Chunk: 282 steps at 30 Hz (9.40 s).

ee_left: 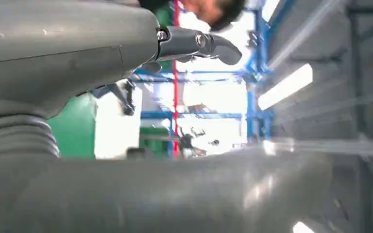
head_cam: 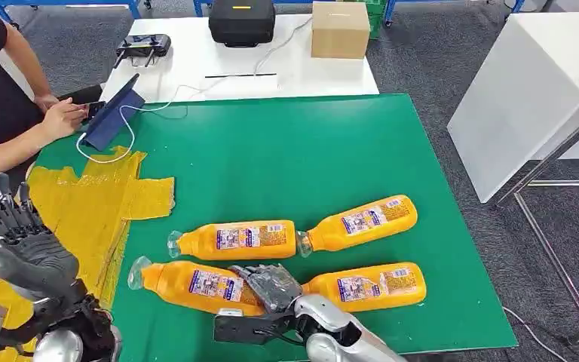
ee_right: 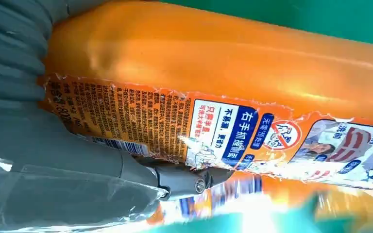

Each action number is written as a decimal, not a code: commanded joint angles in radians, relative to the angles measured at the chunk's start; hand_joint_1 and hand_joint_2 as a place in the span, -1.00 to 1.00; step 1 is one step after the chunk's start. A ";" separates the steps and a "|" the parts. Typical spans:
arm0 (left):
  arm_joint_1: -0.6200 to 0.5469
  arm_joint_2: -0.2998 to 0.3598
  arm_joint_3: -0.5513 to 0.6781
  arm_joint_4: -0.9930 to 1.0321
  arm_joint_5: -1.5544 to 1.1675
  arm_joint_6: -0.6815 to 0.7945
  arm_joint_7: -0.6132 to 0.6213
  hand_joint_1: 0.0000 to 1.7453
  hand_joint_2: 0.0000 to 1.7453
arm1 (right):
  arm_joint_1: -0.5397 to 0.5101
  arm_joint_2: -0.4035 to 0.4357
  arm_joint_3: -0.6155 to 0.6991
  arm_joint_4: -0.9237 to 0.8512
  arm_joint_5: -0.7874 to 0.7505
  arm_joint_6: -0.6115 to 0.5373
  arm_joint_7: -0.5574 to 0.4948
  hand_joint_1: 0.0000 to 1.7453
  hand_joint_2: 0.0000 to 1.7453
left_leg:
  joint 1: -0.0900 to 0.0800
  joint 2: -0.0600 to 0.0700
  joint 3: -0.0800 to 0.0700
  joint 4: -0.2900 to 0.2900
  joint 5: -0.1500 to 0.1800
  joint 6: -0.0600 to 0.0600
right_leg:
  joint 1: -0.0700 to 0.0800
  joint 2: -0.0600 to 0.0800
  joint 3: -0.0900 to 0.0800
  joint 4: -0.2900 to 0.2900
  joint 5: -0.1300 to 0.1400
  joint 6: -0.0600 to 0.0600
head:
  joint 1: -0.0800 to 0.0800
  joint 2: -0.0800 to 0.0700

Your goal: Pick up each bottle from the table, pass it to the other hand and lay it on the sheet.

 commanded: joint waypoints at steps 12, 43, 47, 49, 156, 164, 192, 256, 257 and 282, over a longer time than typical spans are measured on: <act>0.046 0.122 0.134 0.239 0.653 -0.389 0.311 -1.00 1.00 | 0.232 -0.010 -0.244 -0.376 0.009 -0.056 -0.141 1.00 1.00 | 0.000 0.001 0.001 -0.002 0.000 -0.002 | 0.000 -0.001 0.001 -0.001 0.000 0.000 | 0.000 0.000; 0.179 0.189 -0.151 0.111 0.684 -0.752 0.281 -1.00 1.00 | 0.124 0.018 -0.169 -0.313 0.029 0.050 -0.156 1.00 1.00 | 0.001 0.003 0.000 -0.001 -0.001 -0.002 | 0.001 0.001 0.000 -0.001 0.001 -0.001 | 0.000 0.000; 0.161 0.191 -0.150 0.141 0.685 -0.749 0.284 -1.00 1.00 | 0.053 0.041 -0.107 -0.262 0.003 0.075 -0.140 1.00 1.00 | 0.000 0.005 0.000 -0.001 -0.001 -0.002 | 0.000 0.003 -0.001 -0.001 0.001 -0.001 | 0.000 0.000; 0.153 0.195 -0.143 0.161 0.684 -0.750 0.289 -1.00 1.00 | 0.018 0.042 -0.065 -0.246 -0.014 0.087 -0.134 1.00 1.00 | 0.001 0.004 0.000 -0.001 -0.001 -0.002 | 0.000 0.003 0.000 -0.001 0.001 -0.001 | 0.000 0.000; -0.402 0.376 0.124 0.899 -1.207 -0.270 0.655 -0.38 1.00 | -0.062 -0.022 -0.265 -0.142 0.155 0.142 0.131 -1.00 1.00 | 0.002 0.001 -0.001 -0.001 0.001 -0.003 | 0.001 0.000 -0.001 0.000 0.001 -0.001 | 0.000 0.000; -0.515 0.388 0.060 1.018 -0.917 -0.556 0.496 -1.00 -1.00 | -0.255 0.095 -0.201 0.169 0.204 0.214 0.189 -1.00 1.00 | 0.003 0.003 -0.001 0.000 0.002 -0.003 | 0.002 0.001 -0.001 0.000 0.002 -0.001 | 0.000 0.000; -0.382 0.266 -0.038 0.589 -0.236 -0.575 0.498 -1.00 -1.00 | -0.340 0.070 -0.048 0.452 0.211 0.253 0.111 -1.00 1.00 | 0.002 -0.004 0.000 0.000 0.002 -0.004 | 0.002 -0.004 0.002 -0.001 0.000 0.000 | 0.000 0.000; 0.073 0.299 -0.091 0.273 0.880 -0.702 0.599 -1.00 1.00 | 0.009 0.047 -0.269 -0.197 0.065 -0.164 -0.091 1.00 1.00 | 0.002 0.001 -0.003 0.000 0.001 -0.004 | 0.001 -0.001 -0.003 0.001 0.000 0.000 | 0.000 0.000; 0.070 0.293 -0.106 0.260 0.868 -0.690 0.598 -1.00 1.00 | 0.011 0.047 -0.262 -0.205 0.065 -0.162 -0.088 1.00 1.00 | 0.002 0.000 -0.004 0.001 0.001 -0.004 | 0.001 -0.002 -0.004 0.001 0.000 0.000 | 0.000 0.000; 0.031 0.266 -0.172 0.221 0.796 -0.631 0.553 -1.00 1.00 | -0.122 -0.005 0.042 -0.149 0.012 0.051 -0.059 1.00 1.00 | 0.002 0.001 -0.003 0.000 0.001 -0.004 | 0.001 0.000 -0.002 0.000 0.001 0.000 | 0.000 0.000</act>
